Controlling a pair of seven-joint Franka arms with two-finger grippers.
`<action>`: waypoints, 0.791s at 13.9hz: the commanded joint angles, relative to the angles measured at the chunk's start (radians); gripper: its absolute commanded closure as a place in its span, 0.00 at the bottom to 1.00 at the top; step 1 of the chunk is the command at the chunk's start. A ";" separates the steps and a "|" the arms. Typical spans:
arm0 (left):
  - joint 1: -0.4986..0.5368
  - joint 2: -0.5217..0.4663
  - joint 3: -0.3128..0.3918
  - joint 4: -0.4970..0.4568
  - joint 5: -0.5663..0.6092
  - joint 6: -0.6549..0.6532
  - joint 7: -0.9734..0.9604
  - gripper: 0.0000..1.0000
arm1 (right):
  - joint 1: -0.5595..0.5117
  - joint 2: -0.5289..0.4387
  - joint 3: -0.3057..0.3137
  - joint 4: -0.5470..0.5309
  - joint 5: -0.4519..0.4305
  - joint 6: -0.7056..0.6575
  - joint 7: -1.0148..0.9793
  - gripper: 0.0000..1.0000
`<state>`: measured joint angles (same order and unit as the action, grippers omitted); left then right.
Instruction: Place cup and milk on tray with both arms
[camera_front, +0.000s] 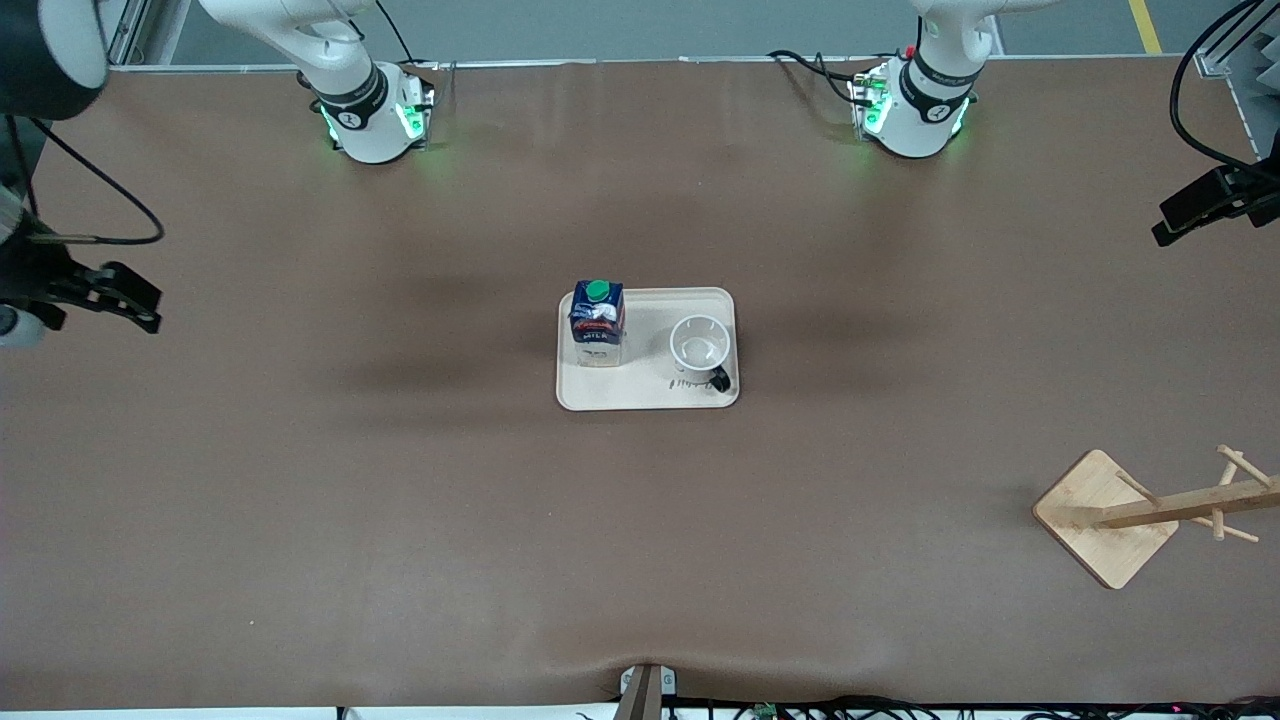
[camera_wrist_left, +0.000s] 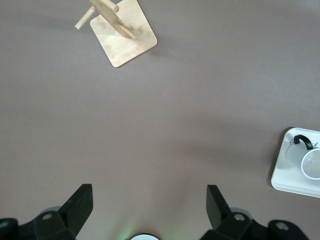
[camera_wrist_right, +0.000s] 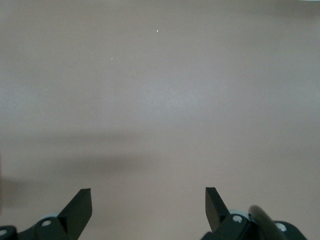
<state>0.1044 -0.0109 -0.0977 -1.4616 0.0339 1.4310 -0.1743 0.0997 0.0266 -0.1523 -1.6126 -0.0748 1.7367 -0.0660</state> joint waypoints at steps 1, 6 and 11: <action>0.005 -0.011 -0.002 0.010 -0.020 0.000 0.004 0.00 | -0.083 -0.005 0.016 0.012 0.090 0.009 -0.058 0.00; -0.009 -0.011 -0.023 -0.014 -0.019 0.000 -0.005 0.00 | -0.063 -0.001 0.022 0.046 0.098 -0.052 -0.035 0.00; 0.003 -0.056 -0.057 -0.089 -0.020 0.026 -0.005 0.00 | -0.057 -0.013 0.030 0.042 0.092 -0.152 -0.002 0.00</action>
<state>0.0976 -0.0171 -0.1499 -1.4936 0.0324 1.4323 -0.1782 0.0453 0.0236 -0.1241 -1.5801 0.0134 1.6046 -0.0862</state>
